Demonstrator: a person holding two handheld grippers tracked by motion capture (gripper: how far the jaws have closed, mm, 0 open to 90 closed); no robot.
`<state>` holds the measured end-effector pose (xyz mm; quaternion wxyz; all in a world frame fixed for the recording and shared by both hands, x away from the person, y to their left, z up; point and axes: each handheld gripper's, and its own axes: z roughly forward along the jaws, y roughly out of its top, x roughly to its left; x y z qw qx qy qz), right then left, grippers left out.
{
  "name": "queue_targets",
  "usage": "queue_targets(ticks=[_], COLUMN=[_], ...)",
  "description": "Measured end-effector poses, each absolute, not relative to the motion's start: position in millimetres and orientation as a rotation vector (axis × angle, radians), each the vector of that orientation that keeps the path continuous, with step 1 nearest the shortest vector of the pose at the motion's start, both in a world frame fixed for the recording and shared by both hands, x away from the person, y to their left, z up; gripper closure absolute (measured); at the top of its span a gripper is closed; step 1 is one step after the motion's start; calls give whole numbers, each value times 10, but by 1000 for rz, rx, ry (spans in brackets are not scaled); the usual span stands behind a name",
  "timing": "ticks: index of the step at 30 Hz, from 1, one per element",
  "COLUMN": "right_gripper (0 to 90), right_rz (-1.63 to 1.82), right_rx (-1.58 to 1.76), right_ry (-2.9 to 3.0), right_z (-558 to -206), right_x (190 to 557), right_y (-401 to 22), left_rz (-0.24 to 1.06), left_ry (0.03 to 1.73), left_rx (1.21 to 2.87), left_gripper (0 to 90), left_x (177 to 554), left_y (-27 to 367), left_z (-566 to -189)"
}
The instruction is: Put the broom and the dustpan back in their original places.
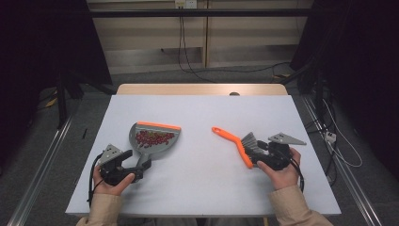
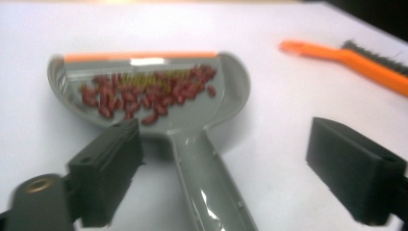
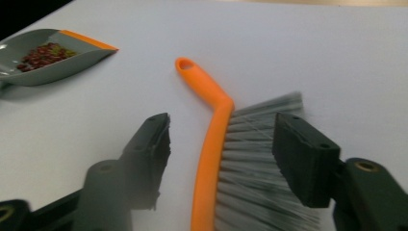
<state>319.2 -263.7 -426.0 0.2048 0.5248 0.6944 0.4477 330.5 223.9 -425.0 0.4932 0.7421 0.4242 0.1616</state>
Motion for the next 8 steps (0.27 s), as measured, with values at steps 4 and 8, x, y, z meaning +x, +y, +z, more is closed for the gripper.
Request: queue_targets(ticks=[4,8], right_gripper=[321,282], right_rz=[1302,1310], right_rx=[1440,1407], right_ry=[1934,1948], right_z=[-4319,-4364], right_x=[3017,2961], right_y=[-2705,-2724], left_rz=[388,376], left_ry=[985,961], left_rx=[1777,1779], left_gripper=[90,75], left_x=[3297,3318], left_y=[2260,2229], left_z=[-4236,-4248])
